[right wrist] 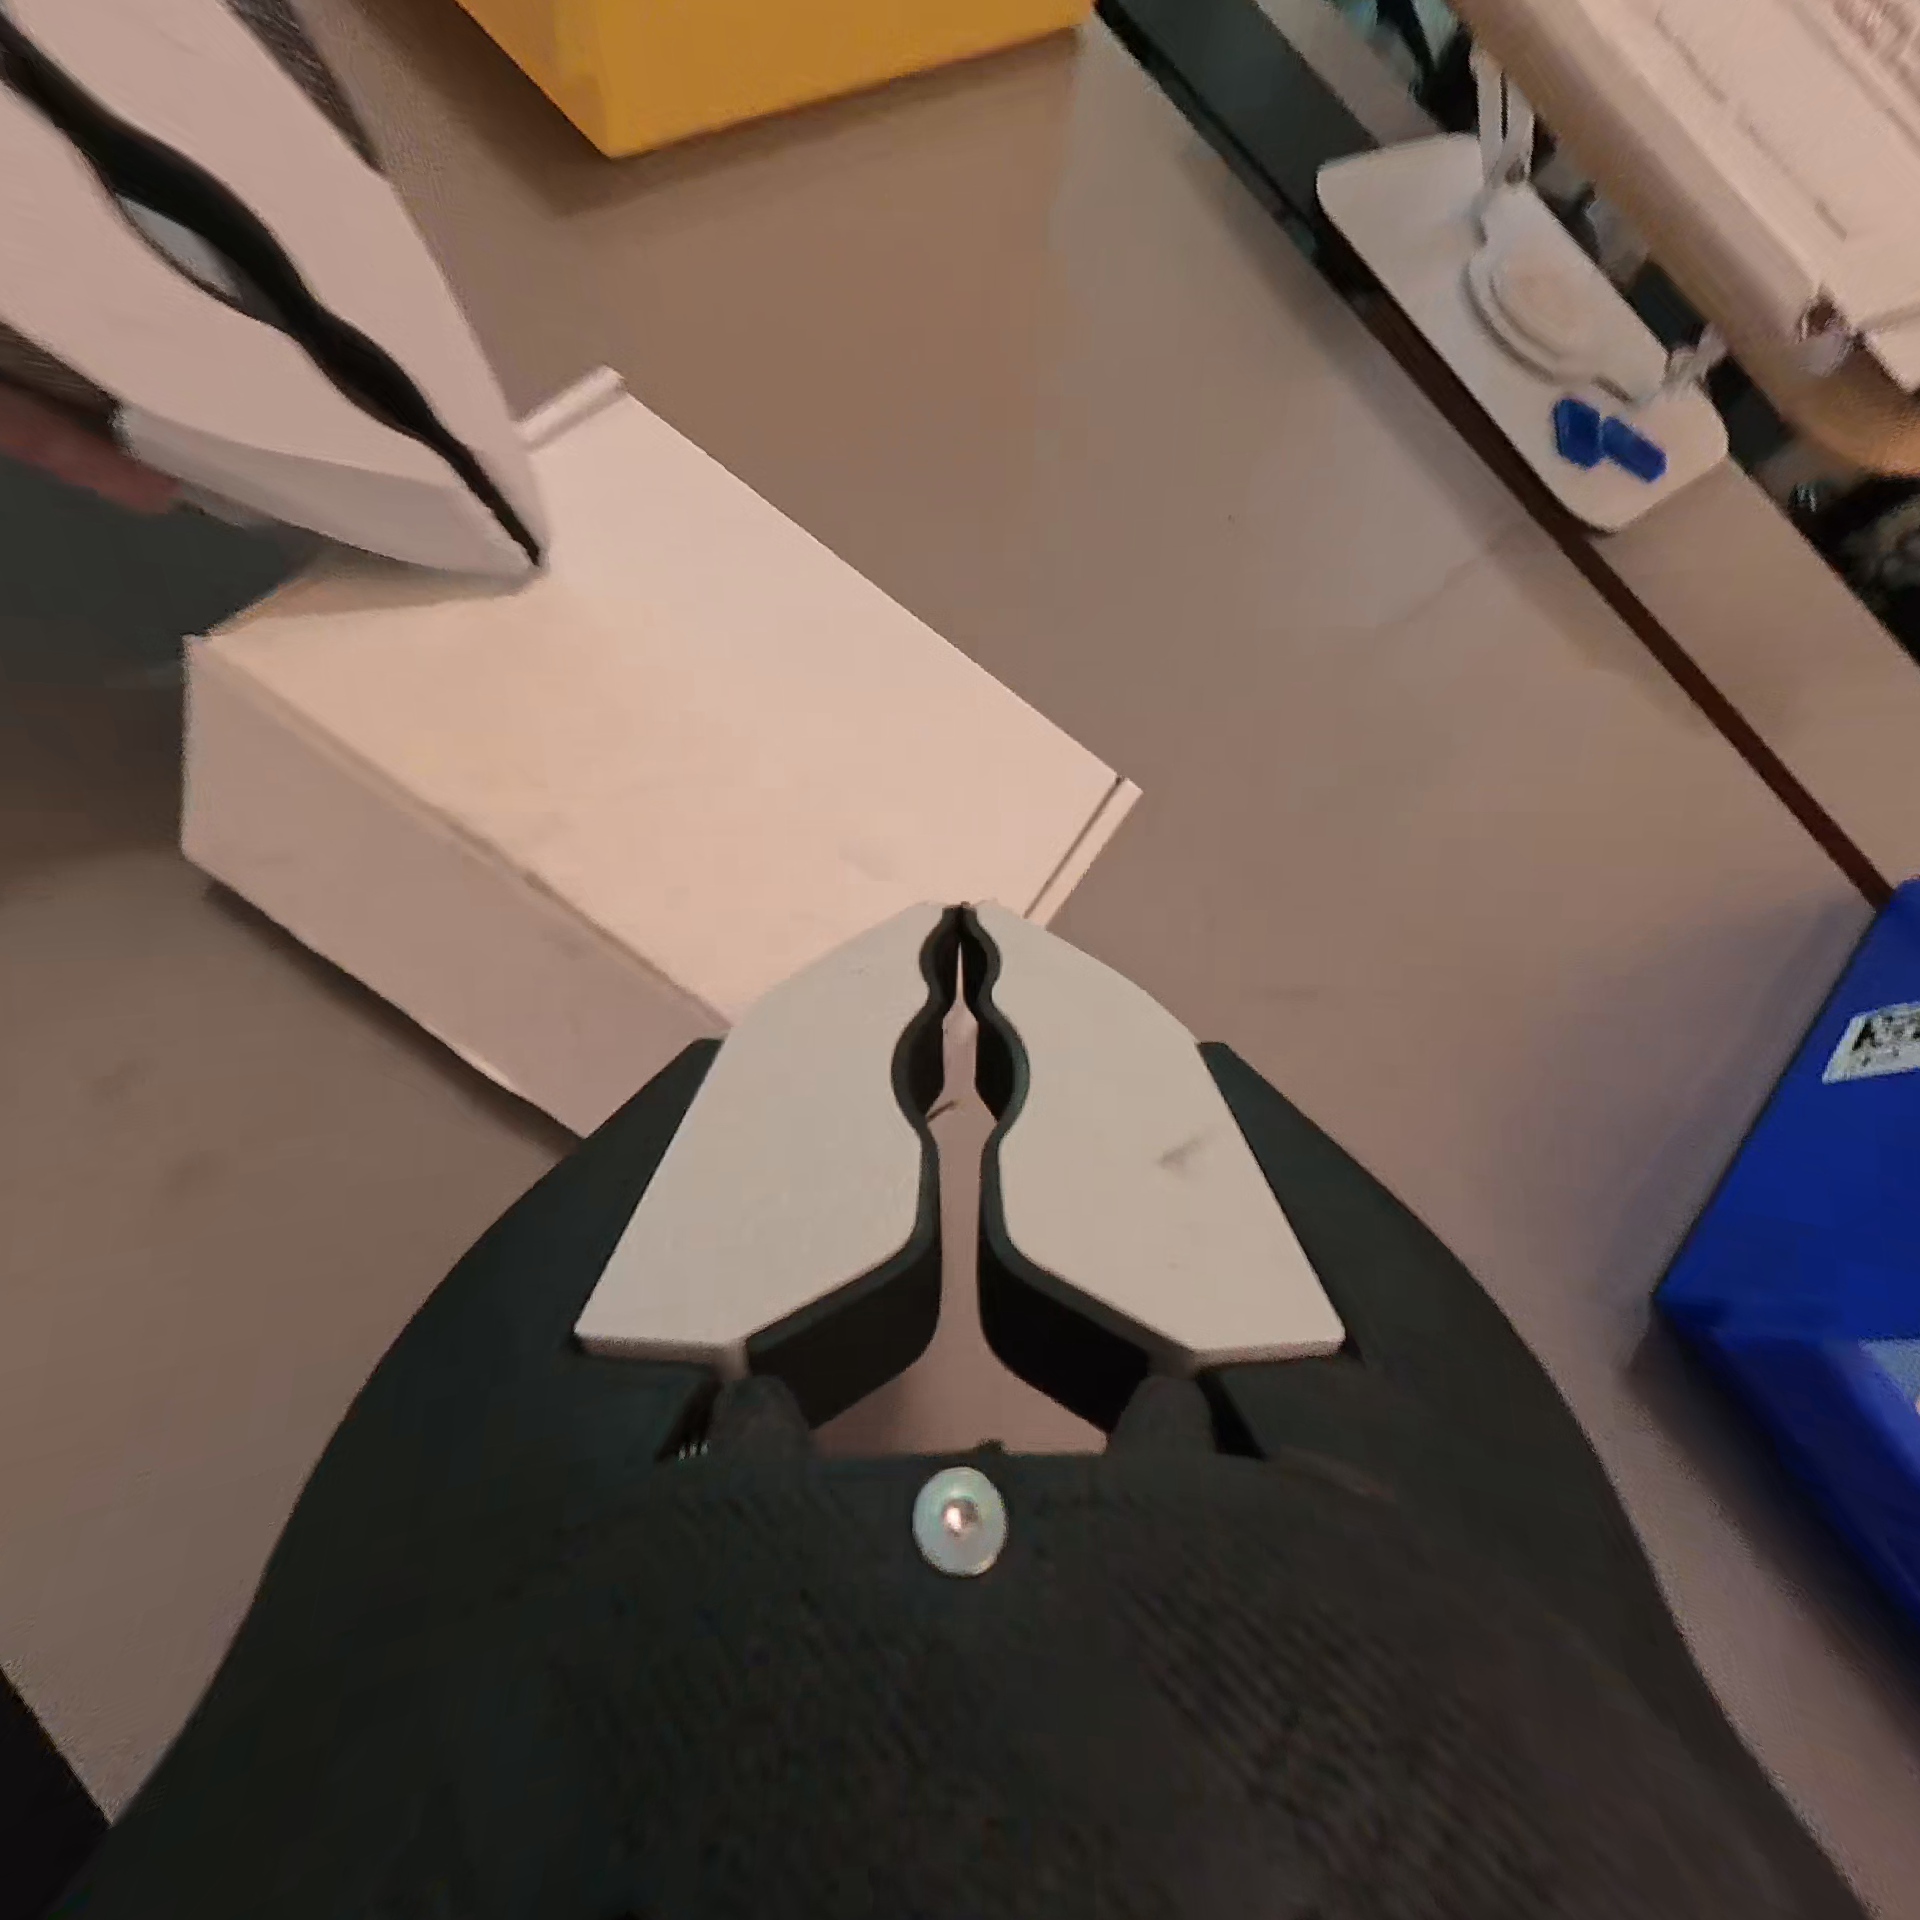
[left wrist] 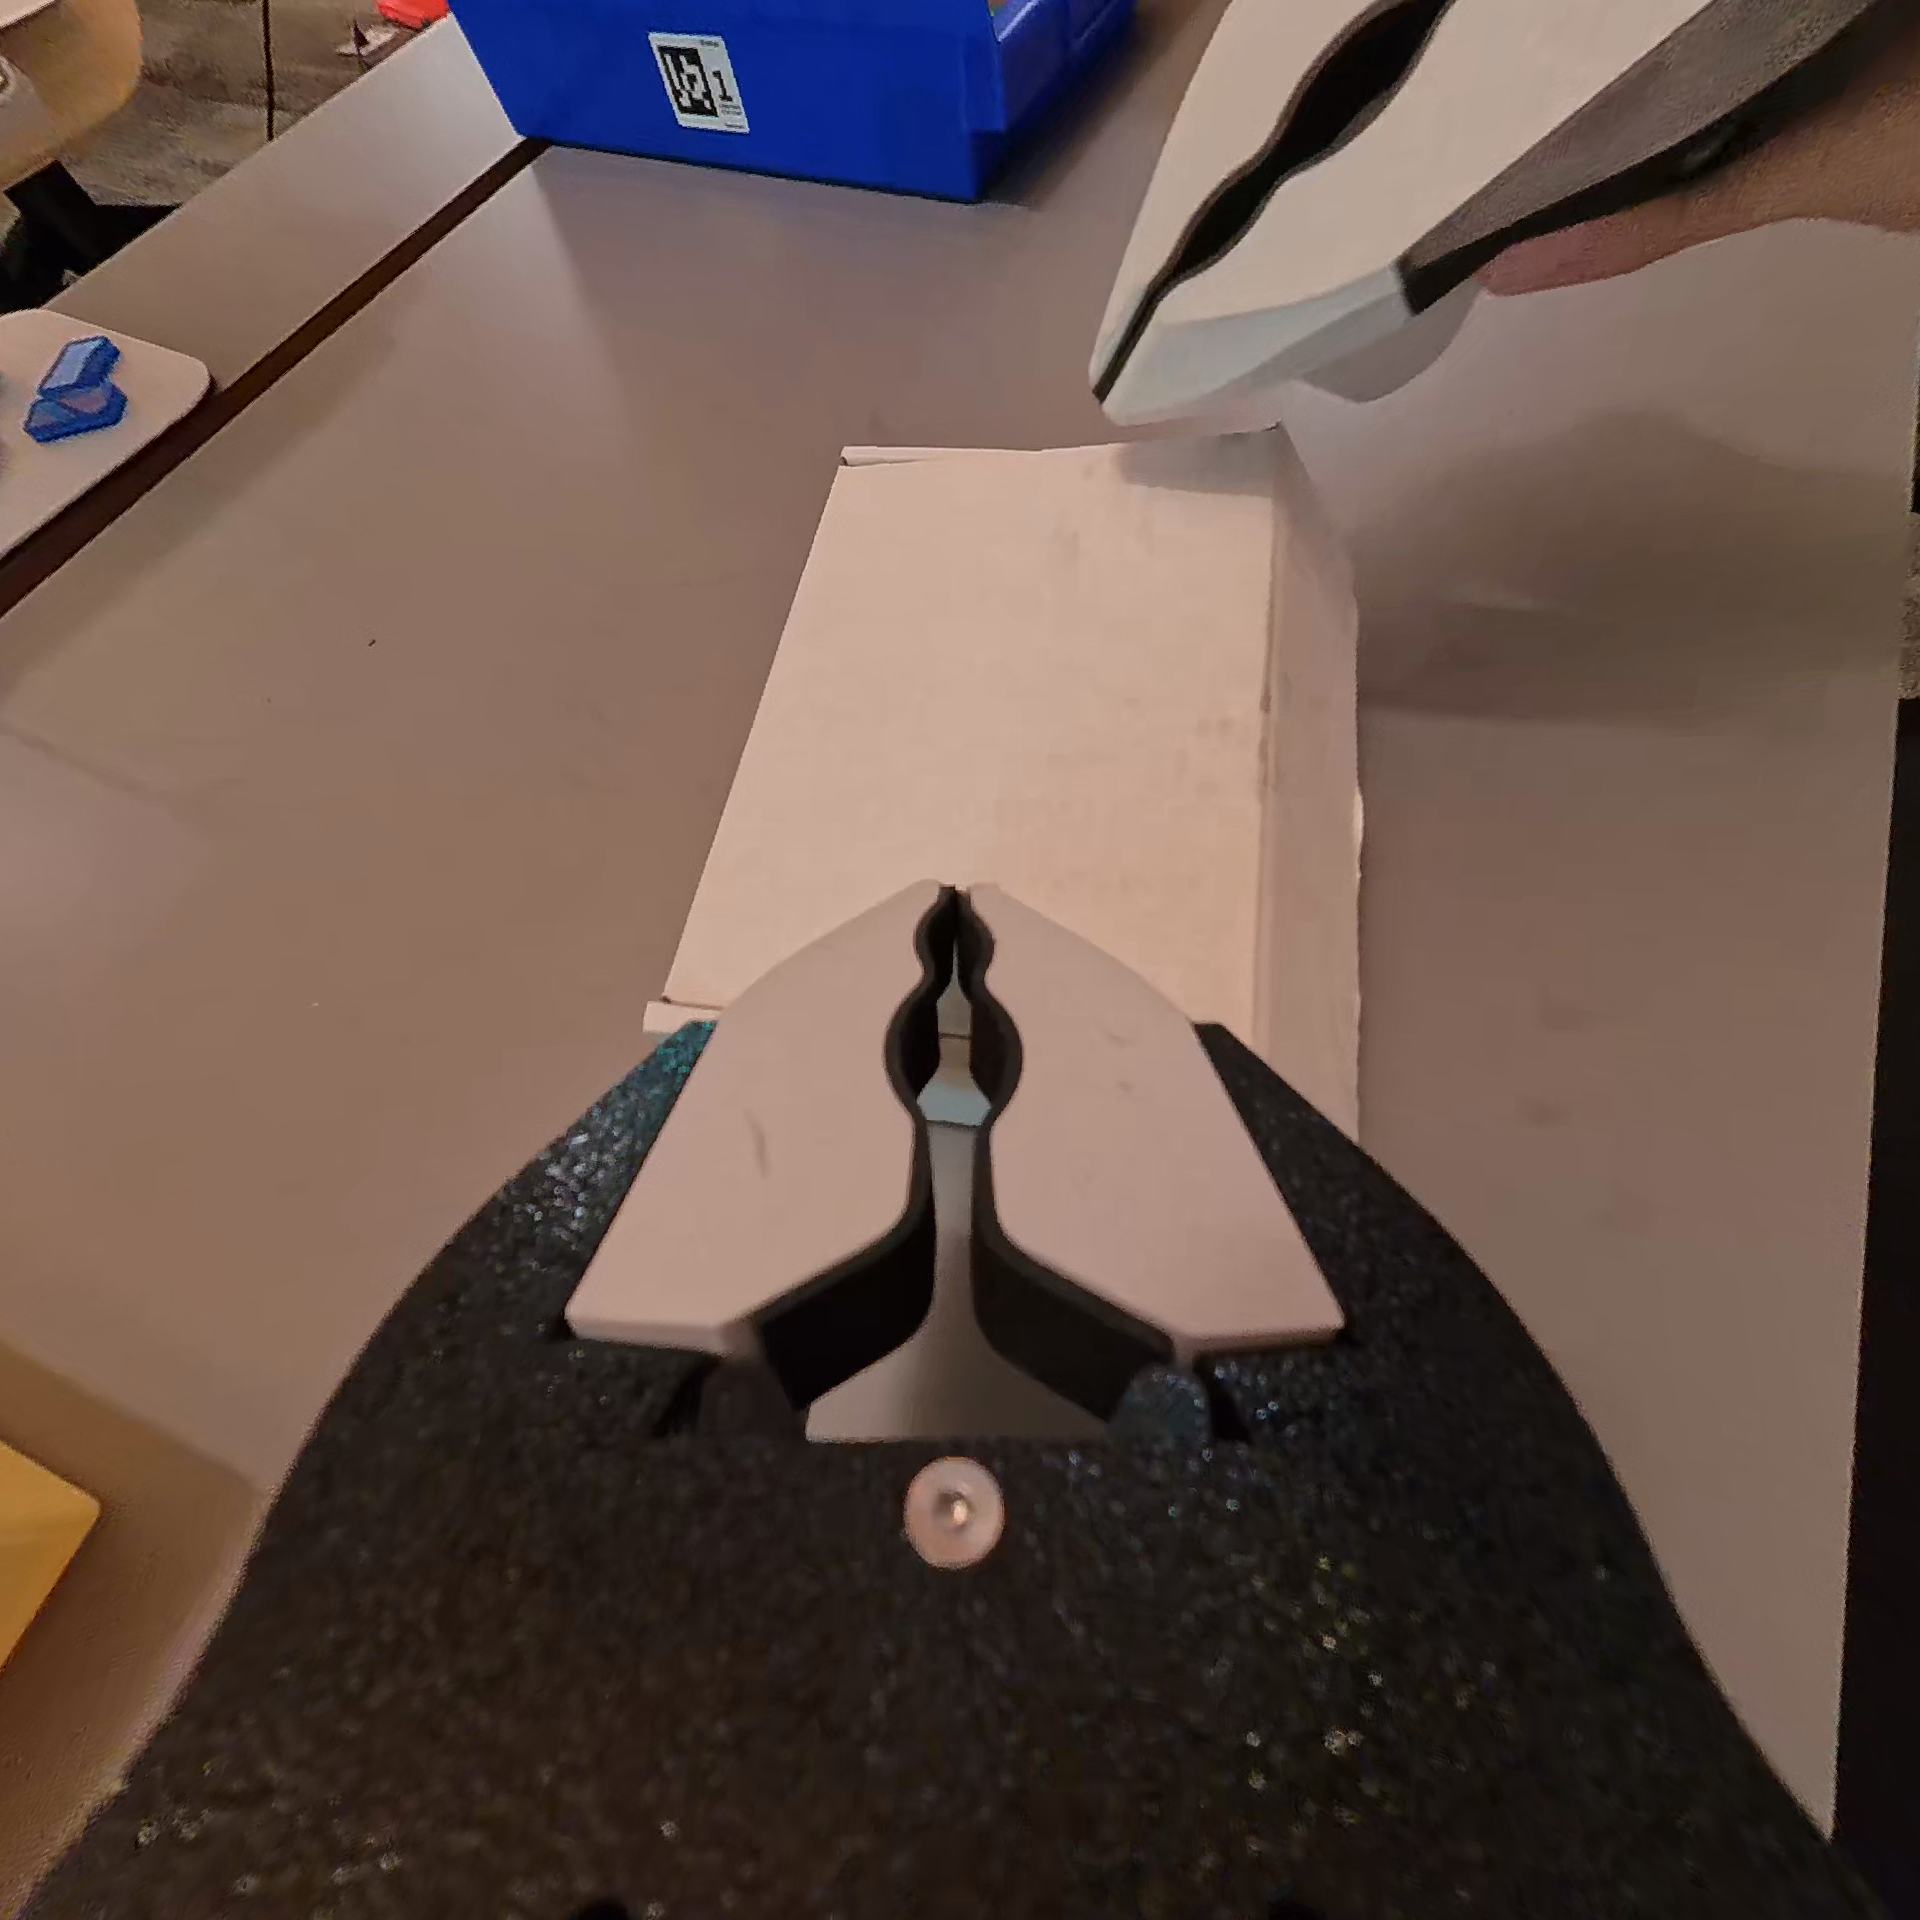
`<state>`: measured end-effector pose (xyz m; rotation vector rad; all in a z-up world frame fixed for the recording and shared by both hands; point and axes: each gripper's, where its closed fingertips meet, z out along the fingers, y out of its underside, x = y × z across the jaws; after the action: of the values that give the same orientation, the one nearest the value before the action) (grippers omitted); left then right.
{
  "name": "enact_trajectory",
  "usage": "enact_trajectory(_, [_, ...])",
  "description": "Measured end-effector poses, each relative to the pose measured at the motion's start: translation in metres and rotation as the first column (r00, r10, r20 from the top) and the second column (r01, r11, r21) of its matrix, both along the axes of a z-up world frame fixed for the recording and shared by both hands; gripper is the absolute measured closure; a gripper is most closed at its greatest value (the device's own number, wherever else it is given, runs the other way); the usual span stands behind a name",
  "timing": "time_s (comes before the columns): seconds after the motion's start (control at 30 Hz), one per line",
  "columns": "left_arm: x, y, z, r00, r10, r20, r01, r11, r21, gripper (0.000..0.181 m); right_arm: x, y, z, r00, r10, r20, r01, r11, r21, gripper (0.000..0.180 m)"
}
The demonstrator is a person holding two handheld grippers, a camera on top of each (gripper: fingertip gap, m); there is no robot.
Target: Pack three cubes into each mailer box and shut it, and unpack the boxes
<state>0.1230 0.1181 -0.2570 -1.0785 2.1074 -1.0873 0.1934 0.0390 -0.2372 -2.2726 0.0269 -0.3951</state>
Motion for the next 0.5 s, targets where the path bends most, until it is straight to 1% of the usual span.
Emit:
enact_trajectory(0.13, [0.000, 0.000, 0.000, 1.000, -0.005, 0.003, 0.005, 1.000, -0.002, 0.181, 0.007, -0.001, -0.014, 0.998, -0.059, -0.015, 0.058, 0.995, -0.082, 0.180])
enact_trajectory(0.3, [0.000, 0.000, 0.000, 1.000, -0.011, 0.002, 0.011, 1.000, 0.017, 0.181, 0.008, 0.000, -0.016, 0.997, -0.074, -0.032, 0.072, 0.996, -0.057, 0.180])
enact_trajectory(0.4, [0.000, 0.000, -0.001, 1.000, -0.010, 0.002, 0.010, 1.000, 0.023, 0.181, 0.008, 0.000, -0.020, 0.997, -0.082, -0.004, 0.081, 0.995, -0.055, 0.180])
enact_trajectory(0.5, [0.000, 0.000, -0.001, 1.000, 0.000, 0.004, 0.000, 1.000, 0.007, 0.181, 0.008, -0.001, -0.021, 0.992, -0.123, 0.017, 0.124, 0.992, -0.037, 0.180])
